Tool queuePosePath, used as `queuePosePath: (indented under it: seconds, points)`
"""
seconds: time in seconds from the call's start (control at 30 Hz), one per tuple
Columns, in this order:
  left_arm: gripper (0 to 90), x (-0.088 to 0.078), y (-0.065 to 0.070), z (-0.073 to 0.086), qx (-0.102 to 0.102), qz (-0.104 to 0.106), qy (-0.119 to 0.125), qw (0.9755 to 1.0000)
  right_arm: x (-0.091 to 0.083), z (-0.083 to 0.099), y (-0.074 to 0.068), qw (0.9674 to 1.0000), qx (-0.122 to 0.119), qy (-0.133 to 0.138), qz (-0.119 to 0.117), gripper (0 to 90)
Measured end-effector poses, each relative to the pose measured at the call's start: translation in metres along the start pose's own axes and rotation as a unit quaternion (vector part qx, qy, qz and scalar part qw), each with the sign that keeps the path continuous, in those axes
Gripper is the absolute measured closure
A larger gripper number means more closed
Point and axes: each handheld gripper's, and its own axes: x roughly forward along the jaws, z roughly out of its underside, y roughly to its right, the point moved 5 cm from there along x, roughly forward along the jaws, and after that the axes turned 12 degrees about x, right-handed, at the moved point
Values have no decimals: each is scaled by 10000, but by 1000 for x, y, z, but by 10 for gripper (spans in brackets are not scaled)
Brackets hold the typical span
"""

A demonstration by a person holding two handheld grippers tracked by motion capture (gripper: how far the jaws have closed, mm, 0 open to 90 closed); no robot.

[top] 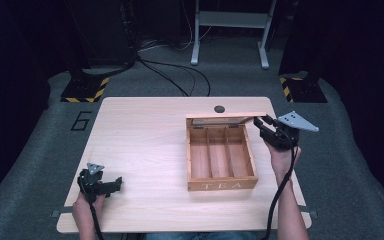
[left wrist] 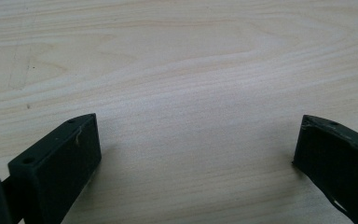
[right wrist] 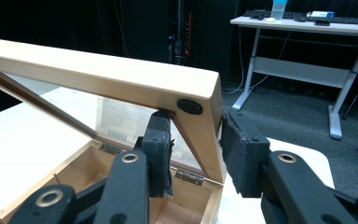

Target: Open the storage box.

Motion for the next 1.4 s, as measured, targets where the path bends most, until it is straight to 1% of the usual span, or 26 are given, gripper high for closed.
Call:
queuePosePath:
  seconds: [0.73,1.2,1.4]
  points:
    - [5,0,0,0,-8,6,0,10000,0,0,0,10000,-21,-7,13,635]
    - [4,0,0,0,-10,11,-7,10000,0,0,0,10000,29,18,-6,634]
    - [4,0,0,0,-10,11,-5,10000,0,0,0,10000,15,6,-11,634]
